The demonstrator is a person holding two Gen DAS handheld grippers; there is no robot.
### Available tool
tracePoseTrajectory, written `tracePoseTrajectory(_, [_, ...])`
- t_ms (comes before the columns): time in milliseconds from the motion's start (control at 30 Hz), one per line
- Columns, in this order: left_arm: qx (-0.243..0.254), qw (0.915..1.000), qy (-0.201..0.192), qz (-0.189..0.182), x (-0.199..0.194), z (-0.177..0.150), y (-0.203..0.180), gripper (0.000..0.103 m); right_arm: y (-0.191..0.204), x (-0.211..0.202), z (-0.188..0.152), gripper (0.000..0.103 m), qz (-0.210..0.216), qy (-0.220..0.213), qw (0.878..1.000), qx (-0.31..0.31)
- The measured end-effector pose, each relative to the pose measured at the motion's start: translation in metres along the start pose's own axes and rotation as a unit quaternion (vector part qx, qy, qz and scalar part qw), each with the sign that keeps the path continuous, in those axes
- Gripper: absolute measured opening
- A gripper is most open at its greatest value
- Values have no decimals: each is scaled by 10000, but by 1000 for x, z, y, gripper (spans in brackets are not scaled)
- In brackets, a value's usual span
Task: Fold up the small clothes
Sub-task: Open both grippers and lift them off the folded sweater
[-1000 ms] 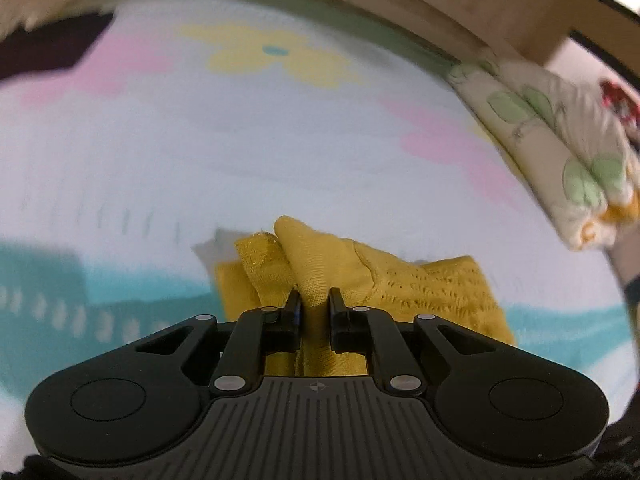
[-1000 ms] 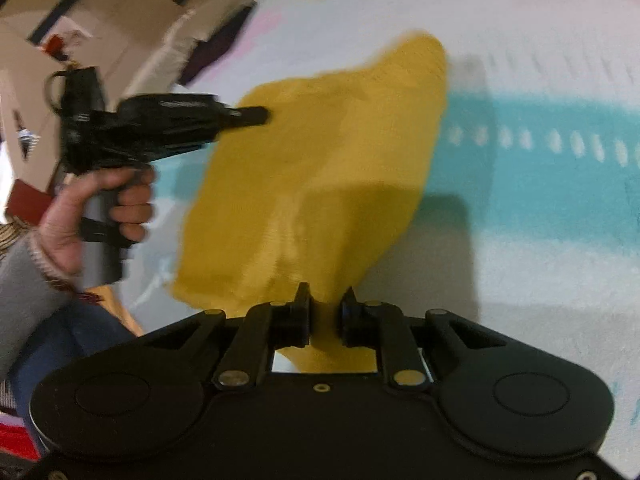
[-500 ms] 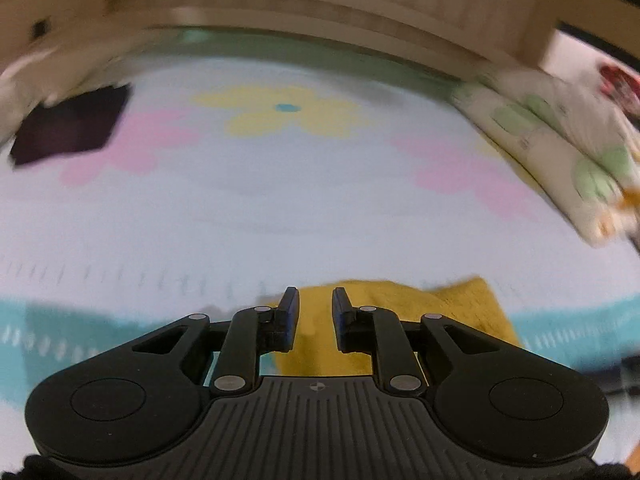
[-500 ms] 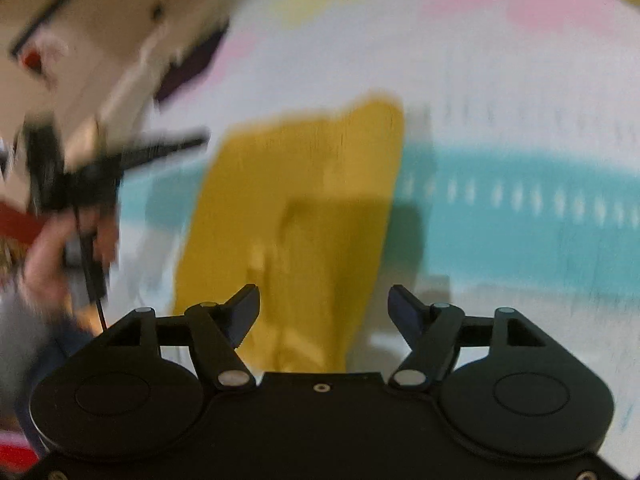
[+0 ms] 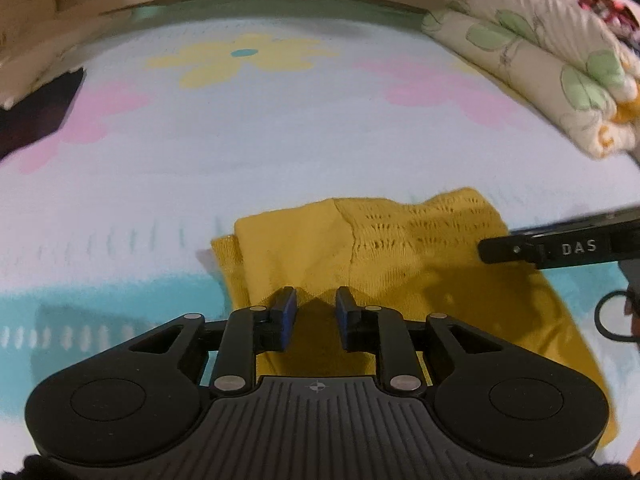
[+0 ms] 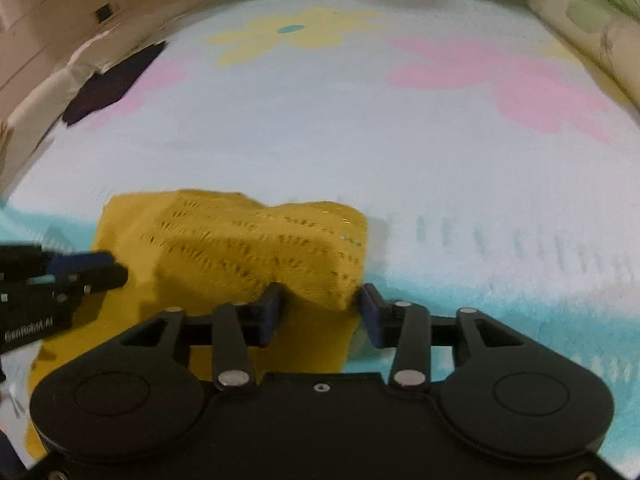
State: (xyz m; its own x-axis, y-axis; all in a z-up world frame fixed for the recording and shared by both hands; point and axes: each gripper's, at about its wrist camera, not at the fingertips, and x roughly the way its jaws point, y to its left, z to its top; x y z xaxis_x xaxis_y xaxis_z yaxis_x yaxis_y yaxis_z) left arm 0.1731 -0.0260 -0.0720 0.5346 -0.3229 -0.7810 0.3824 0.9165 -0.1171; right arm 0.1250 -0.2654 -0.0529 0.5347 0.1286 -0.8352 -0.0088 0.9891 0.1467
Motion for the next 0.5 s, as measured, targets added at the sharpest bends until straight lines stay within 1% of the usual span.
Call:
tracePoseTrajectory(33, [-153, 9999, 9, 21, -5, 3, 1, 26, -6, -2, 1, 52, 105, 34, 9998, 162])
tracePoseTrajectory(67, [-235, 9997, -25, 49, -10, 5, 0, 35, -11, -5, 1, 53, 222, 22, 9992, 317])
tracePoseTrajectory(100, [-225, 9997, -102, 59, -18, 4, -2, 47, -15, -11, 0, 57, 292, -47, 9987, 405])
tracePoseTrajectory(167, [36, 9995, -304, 46, -38, -3, -13, 56, -18, -32, -3, 61, 345, -330, 9977, 479])
tracePoseTrajectory(200, [168, 9993, -346, 46, -44, -8, -18, 59, -18, -41, -7, 70, 383, -434, 9974, 424])
tracePoseTrajectory(233, [322, 9991, -289, 52, -50, -15, -24, 59, -18, -50, -11, 79, 409, -482, 9974, 348])
tracePoseTrajectory(300, [449, 9990, -48, 45, -50, -29, -29, 59, -14, -66, -24, 81, 397, -472, 9980, 105])
tracePoseTrajectory(367, [484, 9981, 372, 16, -40, -45, -29, 59, -12, -64, -32, 81, 317, -260, 9991, -123])
tracePoseTrajectory(400, [514, 9971, 554, 55, -36, -52, -28, 62, -12, -61, -39, 81, 181, -103, 9995, -226])
tracePoseTrajectory(433, [494, 9967, 636, 78, -34, -60, -26, 65, -12, -55, -44, 81, 5, 80, 9994, -326])
tracePoseTrajectory(467, [431, 9972, 610, 63, -37, -66, -20, 69, -15, -49, -52, 82, -95, 222, 9991, -351])
tracePoseTrajectory(500, [366, 9975, 592, 75, -40, -68, -17, 70, -21, -46, -56, 86, -59, 238, 9994, -225])
